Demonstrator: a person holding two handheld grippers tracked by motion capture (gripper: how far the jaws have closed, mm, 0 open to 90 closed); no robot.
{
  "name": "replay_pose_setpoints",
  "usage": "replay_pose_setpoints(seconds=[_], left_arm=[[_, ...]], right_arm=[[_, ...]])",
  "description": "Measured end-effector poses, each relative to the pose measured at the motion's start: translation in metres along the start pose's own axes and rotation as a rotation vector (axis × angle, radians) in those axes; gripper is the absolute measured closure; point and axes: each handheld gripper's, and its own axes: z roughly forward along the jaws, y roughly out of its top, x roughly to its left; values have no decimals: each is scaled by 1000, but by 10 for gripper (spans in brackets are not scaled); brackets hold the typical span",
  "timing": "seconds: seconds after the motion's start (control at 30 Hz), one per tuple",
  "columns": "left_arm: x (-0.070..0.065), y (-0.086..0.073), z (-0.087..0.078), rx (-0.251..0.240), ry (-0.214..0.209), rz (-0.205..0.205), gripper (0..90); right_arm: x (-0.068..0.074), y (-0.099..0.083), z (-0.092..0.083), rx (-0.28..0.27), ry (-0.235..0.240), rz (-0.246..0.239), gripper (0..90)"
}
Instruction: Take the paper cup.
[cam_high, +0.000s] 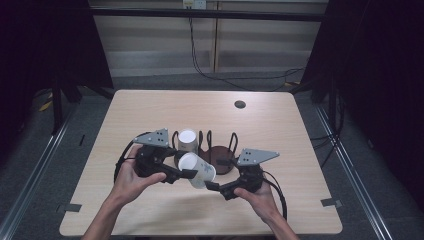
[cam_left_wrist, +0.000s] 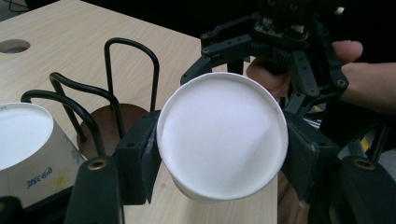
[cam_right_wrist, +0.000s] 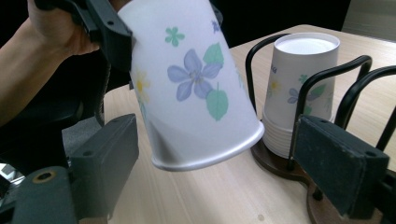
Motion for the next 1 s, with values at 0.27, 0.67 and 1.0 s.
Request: replay_pose_setpoints(seconds=[0.27, 0.67, 1.0], left_arm=[[-2, -1, 8, 21, -19, -8, 361], [-4, 0, 13, 32, -60, -13, 363], [-2, -2, 13, 21, -80, -36, 363]], right_arm=[[3, -2, 7, 13, 19, -34, 141], [9, -7, 20, 31, 74, -62, 183], [12, -8, 20, 45, 71, -95, 295]])
